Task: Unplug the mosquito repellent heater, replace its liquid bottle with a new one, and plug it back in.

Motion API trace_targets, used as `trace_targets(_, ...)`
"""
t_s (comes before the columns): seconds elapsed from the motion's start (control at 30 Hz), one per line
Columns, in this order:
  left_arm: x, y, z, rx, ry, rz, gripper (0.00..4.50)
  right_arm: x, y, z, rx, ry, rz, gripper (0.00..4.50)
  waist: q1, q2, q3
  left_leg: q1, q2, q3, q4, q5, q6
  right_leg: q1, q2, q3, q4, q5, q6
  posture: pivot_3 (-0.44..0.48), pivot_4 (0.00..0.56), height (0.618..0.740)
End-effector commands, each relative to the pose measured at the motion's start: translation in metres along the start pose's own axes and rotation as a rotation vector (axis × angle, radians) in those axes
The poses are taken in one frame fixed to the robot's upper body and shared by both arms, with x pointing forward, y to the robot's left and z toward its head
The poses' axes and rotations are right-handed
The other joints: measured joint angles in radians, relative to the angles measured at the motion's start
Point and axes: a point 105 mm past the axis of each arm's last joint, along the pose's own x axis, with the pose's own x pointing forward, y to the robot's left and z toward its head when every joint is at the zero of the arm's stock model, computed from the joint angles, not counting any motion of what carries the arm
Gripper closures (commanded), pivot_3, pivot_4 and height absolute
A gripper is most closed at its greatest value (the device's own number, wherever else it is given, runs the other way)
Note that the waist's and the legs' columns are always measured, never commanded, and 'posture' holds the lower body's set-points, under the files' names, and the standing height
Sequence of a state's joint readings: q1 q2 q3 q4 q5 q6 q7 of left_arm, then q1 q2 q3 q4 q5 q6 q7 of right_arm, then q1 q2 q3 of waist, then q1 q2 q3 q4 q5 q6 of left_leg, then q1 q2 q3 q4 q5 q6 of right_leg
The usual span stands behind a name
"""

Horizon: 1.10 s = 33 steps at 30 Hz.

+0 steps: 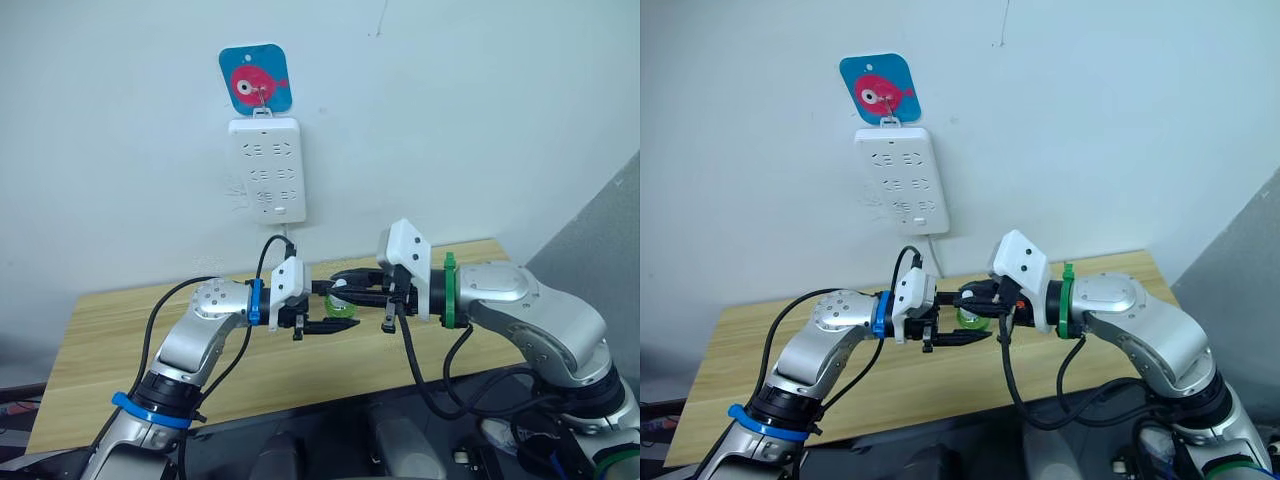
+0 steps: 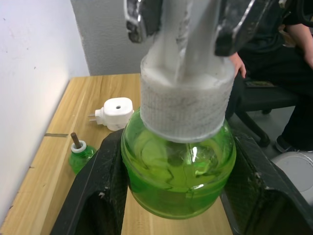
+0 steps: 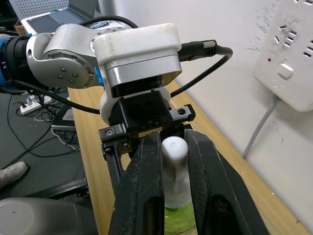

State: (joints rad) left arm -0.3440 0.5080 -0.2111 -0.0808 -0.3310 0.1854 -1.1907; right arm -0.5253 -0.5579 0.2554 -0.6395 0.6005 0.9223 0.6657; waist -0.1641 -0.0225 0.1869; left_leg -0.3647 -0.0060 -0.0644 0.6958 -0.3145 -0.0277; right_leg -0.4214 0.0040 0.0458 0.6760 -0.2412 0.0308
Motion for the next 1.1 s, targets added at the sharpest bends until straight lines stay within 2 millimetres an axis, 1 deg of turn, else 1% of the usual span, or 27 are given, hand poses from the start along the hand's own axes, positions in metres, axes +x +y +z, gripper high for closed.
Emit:
trace_targets(0.03, -0.001, 0.000, 0.008, 0.047, -0.020, 0.003, 2.23, -0.006, 0.009, 0.025, -0.057, -0.089, 0.038, 4.18, 0.000, 0.000, 0.000, 0.000, 0.000, 0.000, 0.000, 0.000, 0.000, 0.000, 0.000, 0.000, 0.000, 0.000, 0.000, -0.216, 0.134, 0.740)
trace_targets(0.1, -0.003, 0.000, 0.004, 0.047, -0.006, 0.009, 2.23, -0.011, 0.007, 0.040, -0.068, -0.159, 0.021, 4.18, 0.000, 0.000, 0.000, 0.000, 0.000, 0.000, 0.000, 0.000, 0.000, 0.000, 0.000, 0.000, 0.000, 0.000, 0.000, -0.215, 0.134, 0.740)
trace_targets(0.13, -0.006, 0.002, -0.002, 0.040, 0.014, 0.027, 2.23, -0.014, 0.004, 0.051, -0.063, -0.210, 0.000, 4.18, -0.001, 0.000, 0.000, 0.000, 0.000, 0.000, 0.000, 0.000, 0.000, 0.000, 0.000, 0.000, 0.000, 0.000, 0.000, -0.215, 0.134, 0.740)
trace_targets(0.2, -0.012, 0.005, -0.010, 0.028, 0.042, 0.056, 2.23, -0.020, -0.001, 0.064, -0.054, -0.268, -0.033, 4.18, -0.003, 0.000, 0.000, 0.000, 0.000, 0.000, 0.000, 0.000, 0.000, 0.000, 0.000, 0.000, 0.001, 0.000, 0.000, -0.215, 0.137, 0.740)
trace_targets(0.23, -0.017, 0.007, -0.016, 0.018, 0.063, 0.077, 2.23, -0.023, -0.004, 0.067, -0.056, -0.278, -0.061, 4.18, -0.002, 0.000, 0.000, 0.000, 0.001, 0.000, 0.000, 0.000, 0.000, 0.000, 0.000, 0.000, 0.001, 0.000, 0.000, -0.211, 0.144, 0.740)
trace_targets(0.27, -0.024, 0.008, -0.024, 0.007, 0.092, 0.099, 2.23, -0.025, -0.008, 0.064, -0.056, -0.266, -0.093, 4.18, -0.001, 0.000, 0.000, 0.000, 0.000, -0.001, 0.000, 0.000, 0.000, 0.000, 0.000, 0.000, 0.001, 0.000, 0.000, -0.211, 0.144, 0.740)
trace_targets(0.33, -0.039, 0.009, -0.042, -0.027, 0.161, 0.151, 2.23, -0.029, -0.021, 0.049, -0.041, -0.230, -0.186, 4.18, 0.000, 0.000, 0.000, 0.000, 0.000, -0.001, 0.000, 0.000, 0.000, 0.000, 0.000, -0.001, 0.001, 0.001, -0.001, -0.211, 0.155, 0.740)
trace_targets(0.37, -0.048, 0.009, -0.050, -0.039, 0.197, 0.174, 2.23, -0.026, -0.031, 0.032, -0.039, -0.195, -0.261, 4.18, 0.000, 0.000, 0.000, 0.000, 0.000, -0.002, -0.001, 0.000, 0.000, 0.000, 0.000, -0.001, 0.000, 0.001, -0.001, -0.209, 0.166, 0.740)
trace_targets(0.43, -0.059, 0.007, -0.057, -0.045, 0.237, 0.199, 2.23, -0.021, -0.042, 0.009, -0.046, -0.151, -0.350, 4.18, 0.001, 0.001, 0.002, 0.000, 0.000, -0.001, -0.002, 0.000, 0.000, -0.001, -0.001, -0.001, -0.001, 0.000, 0.000, -0.204, 0.178, 0.740)
trace_targets(0.47, -0.065, 0.005, -0.061, -0.060, 0.255, 0.216, 2.23, -0.018, -0.050, -0.006, -0.062, -0.127, -0.412, 4.18, 0.001, 0.001, 0.003, 0.000, 0.000, 0.000, -0.003, 0.000, 0.000, -0.001, -0.001, 0.000, -0.001, 0.000, 0.000, -0.198, 0.187, 0.740)
trace_targets(0.5, -0.069, 0.004, -0.063, -0.069, 0.264, 0.227, 2.23, -0.016, -0.054, -0.014, -0.078, -0.115, -0.447, 4.18, 0.001, 0.002, 0.004, 0.000, 0.000, 0.000, -0.003, 0.000, 0.000, -0.001, -0.001, 0.000, -0.001, 0.000, 0.000, -0.193, 0.195, 0.740)
trace_targets(0.57, -0.075, -0.003, -0.066, -0.100, 0.282, 0.252, 2.23, -0.005, -0.065, -0.041, -0.099, -0.082, -0.509, 4.18, 0.000, 0.002, 0.011, 0.000, 0.000, 0.002, -0.003, 0.000, 0.000, -0.001, -0.002, 0.000, -0.002, 0.000, 0.000, -0.175, 0.210, 0.740)
trace_targets(0.6, -0.077, -0.005, -0.066, -0.110, 0.285, 0.259, 2.23, -0.001, -0.067, -0.049, -0.113, -0.074, -0.514, 4.18, 0.001, 0.002, 0.015, 0.001, 0.001, 0.003, -0.003, 0.000, 0.000, -0.001, -0.002, 0.001, -0.002, 0.000, 0.000, -0.169, 0.213, 0.740)
trace_targets(0.67, -0.078, -0.012, -0.065, -0.120, 0.288, 0.264, 2.23, 0.010, -0.072, -0.067, -0.062, -0.081, -0.543, 4.18, 0.003, 0.000, 0.022, 0.001, 0.001, 0.004, -0.003, 0.000, 0.000, -0.001, -0.002, 0.001, -0.002, 0.000, 0.000, -0.143, 0.215, 0.740)
trace_targets(0.73, -0.079, -0.017, -0.062, -0.123, 0.290, 0.267, 2.23, 0.019, -0.073, -0.079, -0.045, -0.081, -0.550, 4.18, 0.010, 0.001, 0.027, 0.001, 0.001, 0.003, -0.003, 0.000, 0.000, -0.001, -0.002, 0.001, -0.001, 0.000, -0.001, -0.127, 0.220, 0.740)
trace_targets(0.8, -0.081, -0.020, -0.060, -0.129, 0.295, 0.273, 2.23, 0.026, -0.076, -0.090, 0.008, -0.091, -0.568, 4.18, 0.023, 0.002, 0.034, 0.001, 0.001, 0.003, -0.003, 0.000, 0.000, -0.002, -0.002, 0.001, -0.001, 0.003, -0.005, -0.102, 0.241, 0.740)
trace_targets(0.87, -0.082, -0.023, -0.057, -0.143, 0.299, 0.288, 2.23, 0.034, -0.081, -0.109, 0.082, -0.090, -0.596, 4.18, 0.028, 0.001, 0.043, 0.001, 0.001, 0.002, -0.004, 0.000, 0.000, -0.002, -0.002, 0.000, 0.000, 0.003, -0.005, -0.096, 0.247, 0.740)
trace_targets(0.9, -0.084, -0.025, -0.056, -0.148, 0.300, 0.293, 2.23, 0.037, -0.082, -0.112, 0.094, -0.093, -0.600, 4.18, 0.031, 0.002, 0.047, 0.001, 0.001, 0.002, -0.004, 0.000, 0.000, -0.002, -0.002, 0.000, 0.000, 0.003, -0.005, -0.076, 0.250, 0.740)
trace_targets(1.0, -0.087, -0.030, -0.051, -0.156, 0.311, 0.304, 2.23, 0.040, -0.095, -0.135, 0.114, -0.054, -0.661, 4.18, 0.044, 0.003, 0.058, 0.000, 0.001, 0.002, -0.004, 0.000, 0.000, -0.002, -0.003, 0.000, 0.000, 0.003, -0.005, -0.054, 0.260, 0.740)
trace_targets(1.1, -0.090, -0.033, -0.049, -0.163, 0.320, 0.307, 2.23, 0.040, -0.104, -0.148, 0.135, -0.042, -0.712, 4.18, 0.057, 0.004, 0.067, 0.000, 0.000, 0.002, -0.004, 0.000, 0.000, -0.003, -0.004, 0.000, 0.000, 0.003, -0.006, -0.037, 0.267, 0.740)
